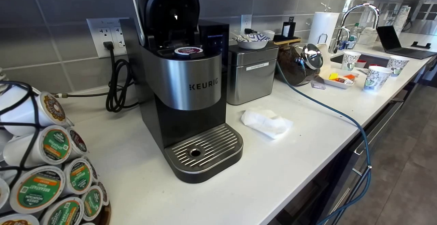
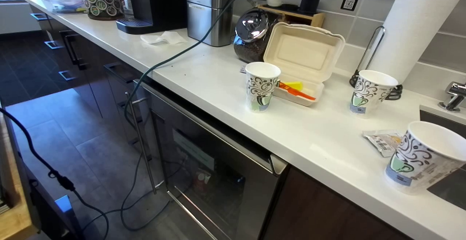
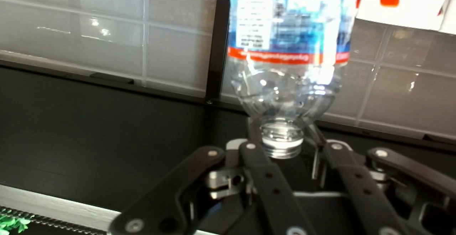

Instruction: Put the clear bottle into the cupboard

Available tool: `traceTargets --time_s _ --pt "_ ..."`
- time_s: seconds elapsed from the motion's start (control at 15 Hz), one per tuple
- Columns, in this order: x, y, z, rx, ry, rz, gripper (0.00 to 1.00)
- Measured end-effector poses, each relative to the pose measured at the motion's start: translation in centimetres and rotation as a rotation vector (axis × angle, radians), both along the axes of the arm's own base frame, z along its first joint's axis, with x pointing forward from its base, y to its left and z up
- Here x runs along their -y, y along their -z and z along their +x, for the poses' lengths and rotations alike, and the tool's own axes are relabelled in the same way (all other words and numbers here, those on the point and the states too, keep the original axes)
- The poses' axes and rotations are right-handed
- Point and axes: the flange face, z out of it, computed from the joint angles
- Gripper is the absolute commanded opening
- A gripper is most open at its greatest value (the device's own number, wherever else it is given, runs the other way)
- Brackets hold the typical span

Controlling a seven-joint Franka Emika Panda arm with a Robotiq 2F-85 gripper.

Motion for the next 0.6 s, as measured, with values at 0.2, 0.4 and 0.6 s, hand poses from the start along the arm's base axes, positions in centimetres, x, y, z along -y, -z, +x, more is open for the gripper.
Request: traceTargets --time_s 0.2,0.4,0.6 --pt "0.02 -0.04 -0.04 0.002 -0.003 0.016 0.08" --pt "-0.27 -0.12 -0.19 0.003 -0.015 0.036 0.08" --pt "-0.54 -0.07 -0.20 0.001 -0.025 0.044 0.08"
